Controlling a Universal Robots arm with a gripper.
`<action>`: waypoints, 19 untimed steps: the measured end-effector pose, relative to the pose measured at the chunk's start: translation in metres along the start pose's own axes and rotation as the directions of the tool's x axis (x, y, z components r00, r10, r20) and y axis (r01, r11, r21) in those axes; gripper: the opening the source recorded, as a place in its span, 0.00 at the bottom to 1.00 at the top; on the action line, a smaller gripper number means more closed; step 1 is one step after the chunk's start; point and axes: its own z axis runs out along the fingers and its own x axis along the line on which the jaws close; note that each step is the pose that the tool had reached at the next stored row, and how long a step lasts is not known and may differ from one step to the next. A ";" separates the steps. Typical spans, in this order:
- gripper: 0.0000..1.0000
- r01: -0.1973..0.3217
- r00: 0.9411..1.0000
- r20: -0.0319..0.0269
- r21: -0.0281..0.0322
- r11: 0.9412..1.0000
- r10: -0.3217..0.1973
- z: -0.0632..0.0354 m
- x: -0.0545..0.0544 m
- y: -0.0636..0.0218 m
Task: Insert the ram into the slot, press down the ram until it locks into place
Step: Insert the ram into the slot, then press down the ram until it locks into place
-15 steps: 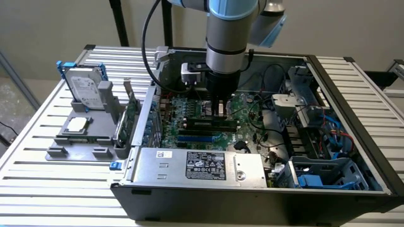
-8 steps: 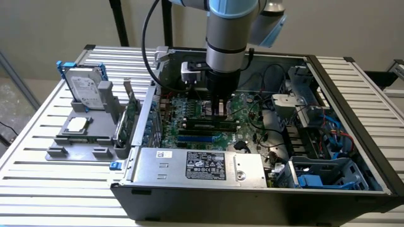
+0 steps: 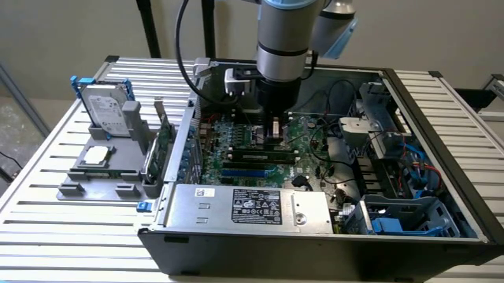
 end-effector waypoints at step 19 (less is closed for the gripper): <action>0.11 0.001 1.000 0.001 -0.010 1.000 -0.001 0.0004 0.000 0.0019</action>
